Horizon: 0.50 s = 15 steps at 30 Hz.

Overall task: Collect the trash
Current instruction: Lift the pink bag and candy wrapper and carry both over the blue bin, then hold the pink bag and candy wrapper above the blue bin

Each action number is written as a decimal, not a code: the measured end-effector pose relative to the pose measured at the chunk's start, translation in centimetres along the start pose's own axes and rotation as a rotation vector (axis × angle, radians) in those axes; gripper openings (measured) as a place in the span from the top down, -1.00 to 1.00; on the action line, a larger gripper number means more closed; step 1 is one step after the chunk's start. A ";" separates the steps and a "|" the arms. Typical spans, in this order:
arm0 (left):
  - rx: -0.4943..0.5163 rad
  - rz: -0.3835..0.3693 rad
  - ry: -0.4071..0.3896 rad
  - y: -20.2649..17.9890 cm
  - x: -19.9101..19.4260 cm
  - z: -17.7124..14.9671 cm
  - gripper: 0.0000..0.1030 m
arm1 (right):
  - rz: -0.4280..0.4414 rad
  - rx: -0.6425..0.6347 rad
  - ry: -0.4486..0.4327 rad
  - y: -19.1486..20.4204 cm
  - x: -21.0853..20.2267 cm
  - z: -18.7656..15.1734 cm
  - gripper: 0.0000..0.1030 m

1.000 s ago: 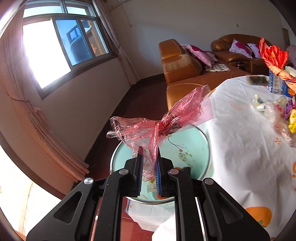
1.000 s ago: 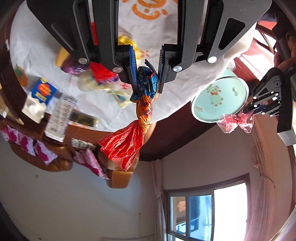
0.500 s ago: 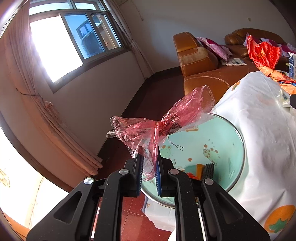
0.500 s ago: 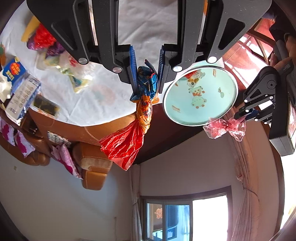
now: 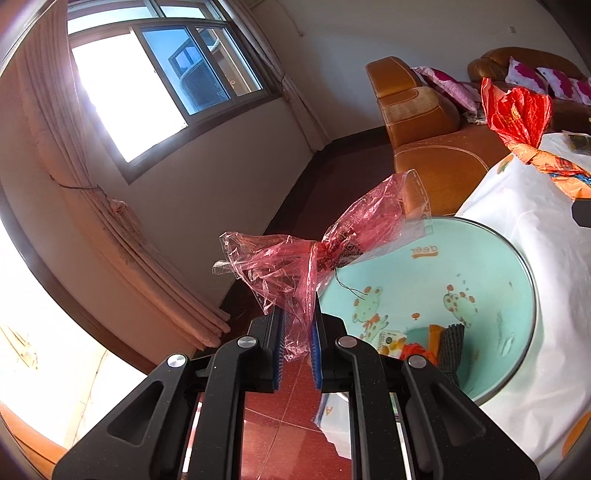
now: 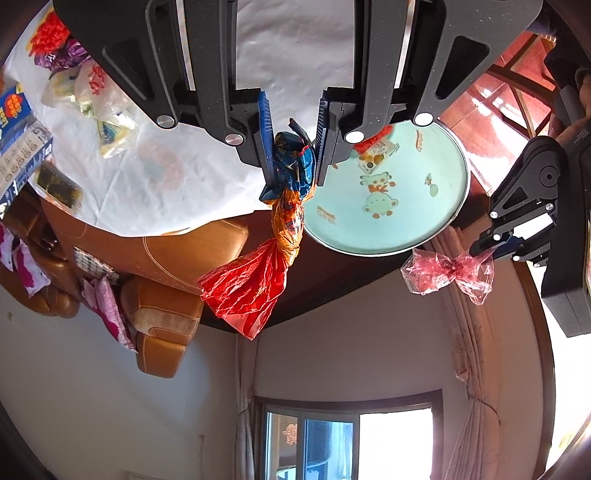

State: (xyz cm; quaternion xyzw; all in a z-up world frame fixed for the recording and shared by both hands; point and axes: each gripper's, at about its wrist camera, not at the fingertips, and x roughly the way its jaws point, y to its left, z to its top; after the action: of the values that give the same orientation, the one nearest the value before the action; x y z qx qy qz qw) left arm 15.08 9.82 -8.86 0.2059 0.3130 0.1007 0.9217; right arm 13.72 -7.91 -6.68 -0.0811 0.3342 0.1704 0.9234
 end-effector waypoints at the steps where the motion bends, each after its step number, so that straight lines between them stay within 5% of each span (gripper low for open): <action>1: -0.001 0.003 0.001 0.1 0.1 0.0 0.78 | 0.001 -0.006 0.002 0.2 0.2 0.1 0.61; 15: 0.034 0.072 0.011 0.3 1.1 -0.4 0.78 | 0.010 -0.054 0.023 2.1 2.1 0.8 0.61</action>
State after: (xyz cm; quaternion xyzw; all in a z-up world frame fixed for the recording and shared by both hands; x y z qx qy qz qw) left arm 15.73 10.52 -9.60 0.2322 0.3120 0.1294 0.9121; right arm 14.97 -5.21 -7.52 -0.1060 0.3405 0.1831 0.9161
